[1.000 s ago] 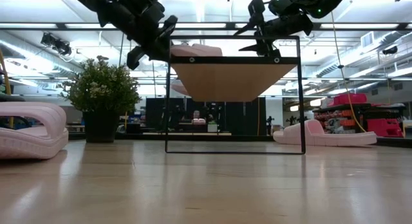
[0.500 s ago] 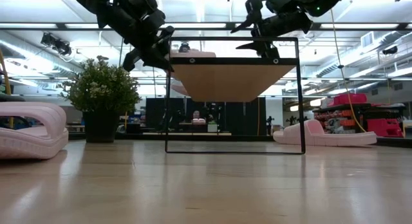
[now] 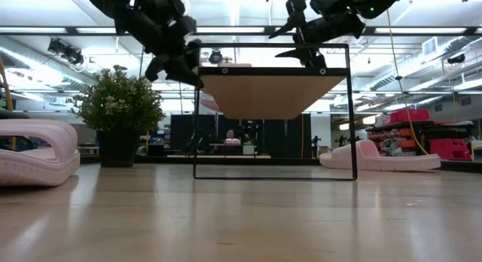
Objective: Pick and place slides into the shelf
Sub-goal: Put the pink slide on the shelf
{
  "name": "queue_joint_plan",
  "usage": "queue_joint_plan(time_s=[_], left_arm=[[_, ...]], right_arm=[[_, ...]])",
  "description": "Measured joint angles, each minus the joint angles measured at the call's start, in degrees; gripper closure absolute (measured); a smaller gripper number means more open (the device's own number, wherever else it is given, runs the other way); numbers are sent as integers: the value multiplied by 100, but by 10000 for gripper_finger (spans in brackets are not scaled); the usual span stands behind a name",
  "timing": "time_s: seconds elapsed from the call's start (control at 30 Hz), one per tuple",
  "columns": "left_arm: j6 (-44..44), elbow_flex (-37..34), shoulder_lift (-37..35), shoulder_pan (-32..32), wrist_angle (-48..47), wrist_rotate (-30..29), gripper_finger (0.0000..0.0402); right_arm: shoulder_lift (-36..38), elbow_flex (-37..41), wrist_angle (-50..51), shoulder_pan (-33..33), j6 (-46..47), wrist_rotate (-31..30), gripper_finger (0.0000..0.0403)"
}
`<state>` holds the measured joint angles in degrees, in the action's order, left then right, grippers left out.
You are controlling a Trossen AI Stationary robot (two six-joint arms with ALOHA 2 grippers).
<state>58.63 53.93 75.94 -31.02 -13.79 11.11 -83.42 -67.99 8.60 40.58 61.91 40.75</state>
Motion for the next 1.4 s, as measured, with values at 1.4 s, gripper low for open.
queue_joint_plan(time_s=[1.4], left_arm=[[-413,0,389,-69,-44,-1485,113]], right_arm=[[0,0,2,-26,-63,48,186]])
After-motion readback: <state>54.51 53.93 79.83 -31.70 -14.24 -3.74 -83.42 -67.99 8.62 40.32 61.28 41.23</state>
